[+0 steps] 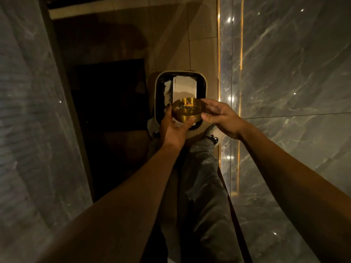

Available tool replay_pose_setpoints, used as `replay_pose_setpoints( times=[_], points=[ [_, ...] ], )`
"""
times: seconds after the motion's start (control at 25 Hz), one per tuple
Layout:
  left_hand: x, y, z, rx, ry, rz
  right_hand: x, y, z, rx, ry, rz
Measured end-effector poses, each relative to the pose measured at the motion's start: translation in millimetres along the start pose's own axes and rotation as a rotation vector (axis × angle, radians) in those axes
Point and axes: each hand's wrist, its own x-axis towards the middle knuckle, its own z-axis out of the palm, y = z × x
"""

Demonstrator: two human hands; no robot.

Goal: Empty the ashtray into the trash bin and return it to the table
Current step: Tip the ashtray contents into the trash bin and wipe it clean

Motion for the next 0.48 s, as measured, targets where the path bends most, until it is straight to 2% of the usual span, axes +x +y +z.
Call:
replay_pose_setpoints(
  times=[0.12, 0.28, 0.48],
  points=[
    [10.2, -7.8, 10.4, -0.011, 0.018, 0.009, 10.5, 5.6, -6.8, -0.011, 0.007, 0.017],
    [32.6, -16.6, 11.3, -0.143, -0.032, -0.101, 25.5, 12.5, -6.4, 0.001, 0.032, 0.041],
    [62.4, -31.5, 11.5, -0.204, 0.04, -0.176, 56.6, 44.0, 2.9, 0.002, 0.172, 0.09]
  ],
)
